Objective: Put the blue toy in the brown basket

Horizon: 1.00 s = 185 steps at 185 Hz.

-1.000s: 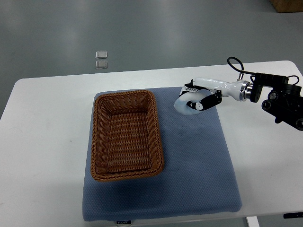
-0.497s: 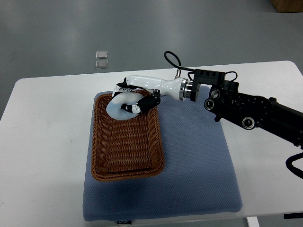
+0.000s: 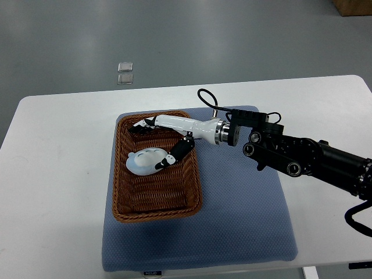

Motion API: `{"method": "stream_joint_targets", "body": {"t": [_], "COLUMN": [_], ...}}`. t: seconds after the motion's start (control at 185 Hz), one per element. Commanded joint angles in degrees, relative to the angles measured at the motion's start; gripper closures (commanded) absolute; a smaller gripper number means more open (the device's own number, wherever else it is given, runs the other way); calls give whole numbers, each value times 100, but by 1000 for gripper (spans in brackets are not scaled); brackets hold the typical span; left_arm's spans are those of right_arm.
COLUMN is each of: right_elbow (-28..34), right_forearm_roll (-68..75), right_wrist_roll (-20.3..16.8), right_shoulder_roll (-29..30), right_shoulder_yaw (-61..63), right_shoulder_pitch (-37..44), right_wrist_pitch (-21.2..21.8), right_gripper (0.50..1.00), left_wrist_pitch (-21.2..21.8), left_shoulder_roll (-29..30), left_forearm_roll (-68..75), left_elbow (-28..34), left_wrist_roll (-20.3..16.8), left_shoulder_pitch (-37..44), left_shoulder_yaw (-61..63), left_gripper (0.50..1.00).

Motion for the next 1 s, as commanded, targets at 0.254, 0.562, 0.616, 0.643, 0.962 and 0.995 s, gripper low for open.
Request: {"method": "stream_joint_targets", "body": {"t": [0.254,0.562,0.616,0.643,0.962,0.995], "right_elbow": [-32,-489,-524,-524,-559,-542], "right_forearm_roll": [2872,6256,6493,6555,6572,6572], "right_wrist_roll": [-1026,-1905,-1905,-1905,-1826,-1826], "right_shoulder_roll": [-745,-1114,-1106,-1114,-1044,-1044], "right_shoulder_yaw": [1059,1235,1235,1244,1402,1402], "right_shoulder_pitch": [-125,-854,-916,-951,-995,-995], "right_wrist_pitch": [1002,615,510,440,308,281], "right_gripper": [603,599,589,587,585,587], "left_wrist_pitch": [0,0,0,0,0,0], "left_shoulder_roll": [0,0,0,0,0,0], "left_forearm_roll": [3,3,-6,-6,3,3], "left_elbow": [0,0,0,0,0,0], "left_wrist_roll": [-1,-1,-1,-1,-1,-1], "left_shoulder_pitch": [2,2,2,2,2,2], "left_shoulder_yaw": [9,9,0,9,9,9], "left_gripper": [500,500,500,500,500,500]}}
